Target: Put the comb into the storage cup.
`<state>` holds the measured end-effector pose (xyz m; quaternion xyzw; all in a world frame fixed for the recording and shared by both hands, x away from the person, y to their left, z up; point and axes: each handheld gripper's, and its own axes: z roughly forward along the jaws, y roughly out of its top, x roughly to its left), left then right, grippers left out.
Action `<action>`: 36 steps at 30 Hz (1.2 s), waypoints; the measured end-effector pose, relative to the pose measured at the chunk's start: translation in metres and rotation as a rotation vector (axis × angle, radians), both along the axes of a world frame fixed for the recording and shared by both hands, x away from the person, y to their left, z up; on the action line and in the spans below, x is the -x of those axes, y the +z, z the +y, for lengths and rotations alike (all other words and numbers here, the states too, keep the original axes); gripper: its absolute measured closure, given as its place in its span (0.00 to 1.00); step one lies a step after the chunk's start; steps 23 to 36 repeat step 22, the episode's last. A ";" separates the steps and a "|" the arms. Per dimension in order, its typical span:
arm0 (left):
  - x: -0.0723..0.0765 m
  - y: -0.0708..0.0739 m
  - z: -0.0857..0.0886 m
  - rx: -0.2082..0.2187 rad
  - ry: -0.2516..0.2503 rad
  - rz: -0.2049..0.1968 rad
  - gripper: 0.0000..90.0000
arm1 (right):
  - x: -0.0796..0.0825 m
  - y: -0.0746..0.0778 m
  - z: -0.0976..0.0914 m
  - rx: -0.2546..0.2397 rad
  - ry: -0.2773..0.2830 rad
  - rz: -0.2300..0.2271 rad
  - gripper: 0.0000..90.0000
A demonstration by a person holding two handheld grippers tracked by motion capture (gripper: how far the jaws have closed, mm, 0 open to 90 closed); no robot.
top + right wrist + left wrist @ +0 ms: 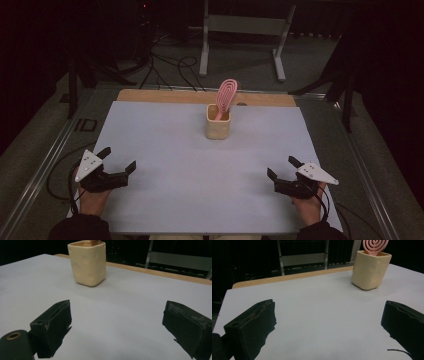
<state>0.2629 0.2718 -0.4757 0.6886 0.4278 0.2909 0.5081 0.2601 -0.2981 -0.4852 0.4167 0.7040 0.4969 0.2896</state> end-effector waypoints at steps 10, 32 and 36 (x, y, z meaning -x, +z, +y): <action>0.003 0.000 -0.008 -0.015 -0.024 -0.015 0.00 | 0.004 -0.002 0.003 0.042 -0.004 -0.015 0.09; 0.004 -0.001 -0.010 -0.023 -0.023 -0.024 0.00 | 0.006 0.000 0.005 0.038 0.000 -0.019 0.09; 0.004 -0.001 -0.010 -0.023 -0.023 -0.024 0.00 | 0.006 0.000 0.005 0.038 0.000 -0.019 0.09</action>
